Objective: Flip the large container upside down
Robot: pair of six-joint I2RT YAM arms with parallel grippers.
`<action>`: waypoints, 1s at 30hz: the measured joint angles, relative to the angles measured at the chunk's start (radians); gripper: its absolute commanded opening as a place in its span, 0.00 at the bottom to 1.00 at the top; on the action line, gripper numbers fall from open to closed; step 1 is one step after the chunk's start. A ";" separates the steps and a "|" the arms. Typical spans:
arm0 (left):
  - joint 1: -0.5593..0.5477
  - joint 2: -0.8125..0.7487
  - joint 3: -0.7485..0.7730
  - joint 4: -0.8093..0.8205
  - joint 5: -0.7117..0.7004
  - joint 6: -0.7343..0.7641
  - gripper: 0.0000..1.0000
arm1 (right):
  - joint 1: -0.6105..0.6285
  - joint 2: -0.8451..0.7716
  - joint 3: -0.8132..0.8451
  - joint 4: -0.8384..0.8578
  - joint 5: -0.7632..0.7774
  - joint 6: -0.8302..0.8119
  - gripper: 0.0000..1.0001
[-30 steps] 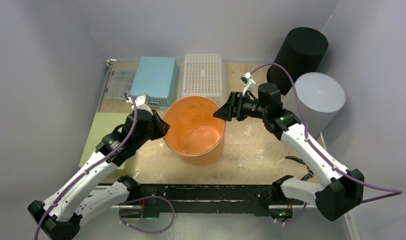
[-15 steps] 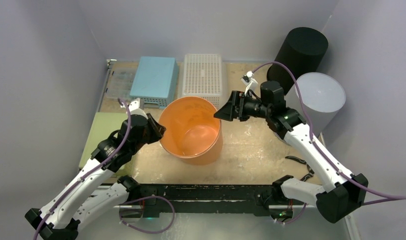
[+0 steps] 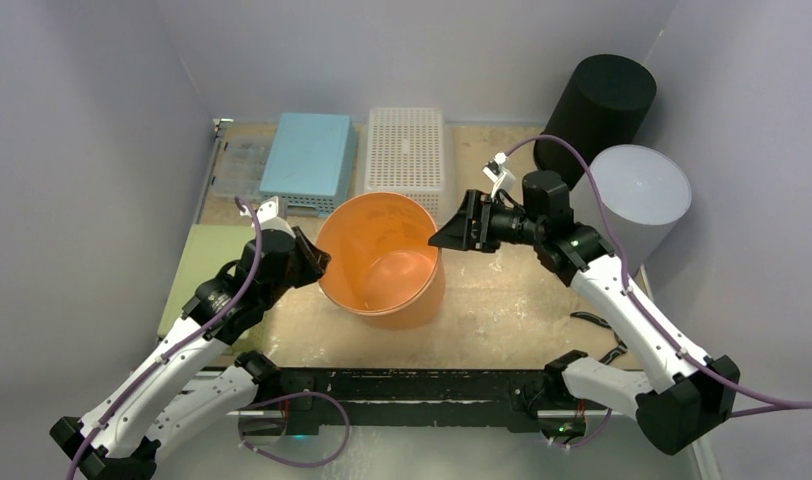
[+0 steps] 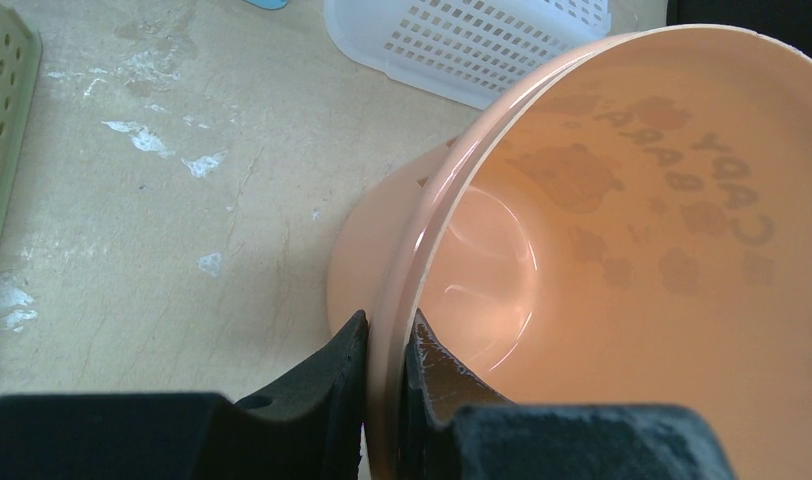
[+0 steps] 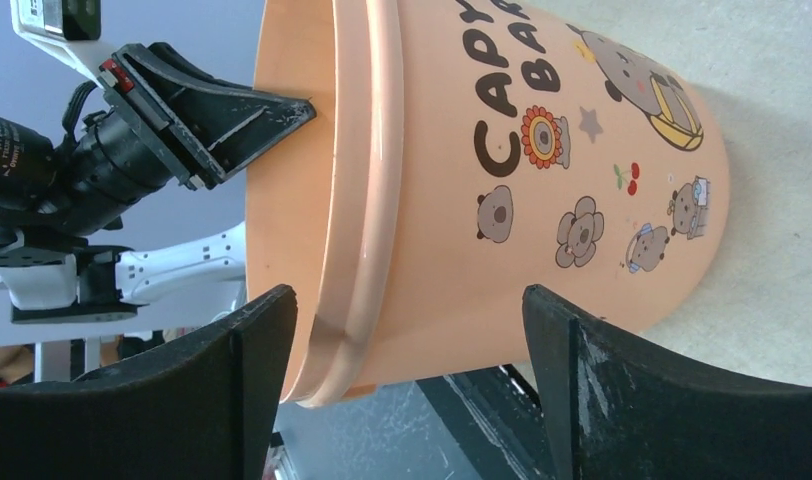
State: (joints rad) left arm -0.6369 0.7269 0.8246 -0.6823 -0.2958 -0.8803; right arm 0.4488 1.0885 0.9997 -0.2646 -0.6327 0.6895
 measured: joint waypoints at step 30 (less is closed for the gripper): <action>0.000 0.002 0.000 0.002 -0.004 0.000 0.15 | 0.000 -0.204 0.031 0.087 0.047 -0.008 0.88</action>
State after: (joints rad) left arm -0.6369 0.7288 0.8246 -0.6804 -0.2996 -0.8803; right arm 0.4488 0.8848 1.0309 -0.1772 -0.5858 0.6811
